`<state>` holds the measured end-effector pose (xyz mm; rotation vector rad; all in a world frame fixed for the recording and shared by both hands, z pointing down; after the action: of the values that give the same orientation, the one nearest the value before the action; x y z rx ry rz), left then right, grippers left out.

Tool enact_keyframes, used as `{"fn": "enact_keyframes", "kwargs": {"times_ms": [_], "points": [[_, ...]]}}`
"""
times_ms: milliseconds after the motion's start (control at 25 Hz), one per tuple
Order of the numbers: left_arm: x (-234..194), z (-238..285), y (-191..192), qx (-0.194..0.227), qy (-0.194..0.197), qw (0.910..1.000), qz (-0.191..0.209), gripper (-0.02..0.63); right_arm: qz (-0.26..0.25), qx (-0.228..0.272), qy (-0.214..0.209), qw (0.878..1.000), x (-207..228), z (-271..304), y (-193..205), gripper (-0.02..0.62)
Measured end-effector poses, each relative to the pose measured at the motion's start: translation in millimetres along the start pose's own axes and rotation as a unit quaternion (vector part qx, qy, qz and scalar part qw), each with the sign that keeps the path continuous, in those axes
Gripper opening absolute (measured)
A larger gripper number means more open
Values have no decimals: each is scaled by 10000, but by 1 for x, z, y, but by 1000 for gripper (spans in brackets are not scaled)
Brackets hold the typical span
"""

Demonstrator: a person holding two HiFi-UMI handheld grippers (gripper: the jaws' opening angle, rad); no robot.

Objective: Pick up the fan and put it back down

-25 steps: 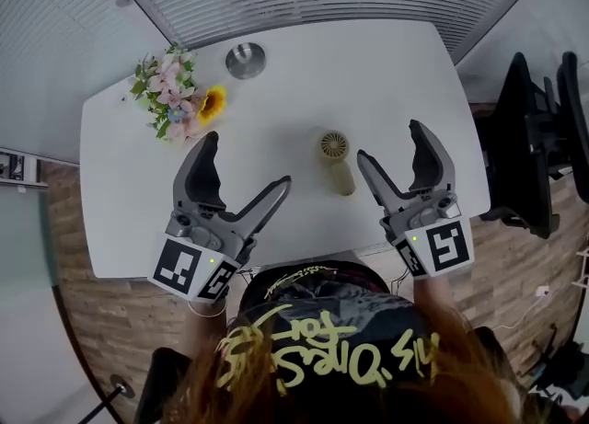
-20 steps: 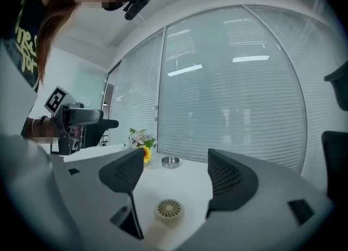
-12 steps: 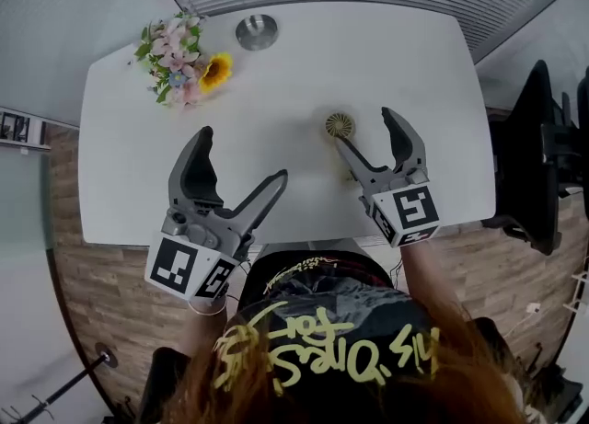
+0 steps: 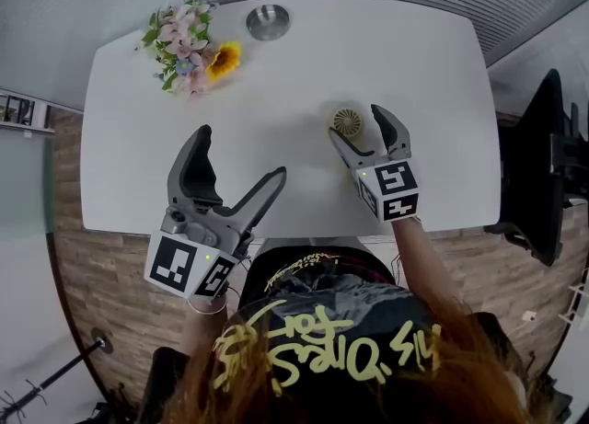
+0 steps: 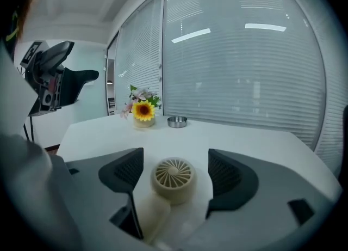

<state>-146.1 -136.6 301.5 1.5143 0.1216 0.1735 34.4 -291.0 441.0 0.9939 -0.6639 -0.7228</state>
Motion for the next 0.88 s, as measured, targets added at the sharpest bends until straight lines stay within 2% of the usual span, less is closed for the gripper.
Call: {"fn": "enact_keyframes", "kwargs": {"times_ms": [560,720,880], "points": [[-4,4,-1,-19,-55,10000,23,495,-25,-927,25,9957,3,29,27,359],[-6,4,1,-11,-107,9999,-16,495,284,-992,45,9947,4,31,29,359],[-6,6,1,17,-100,9999,-30,495,386,-981,125,9943,6,34,28,359]]}}
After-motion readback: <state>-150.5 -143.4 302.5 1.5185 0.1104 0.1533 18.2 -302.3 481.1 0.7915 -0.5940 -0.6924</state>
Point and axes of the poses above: the fingertips, and each gripper's own axes: z forward along the fingers, x to its right, y out of its underside, the point moved 7 cm from there along -z, backward along the fingers, and after that the axes turned 10 degrees about z, right-handed, at the moved point
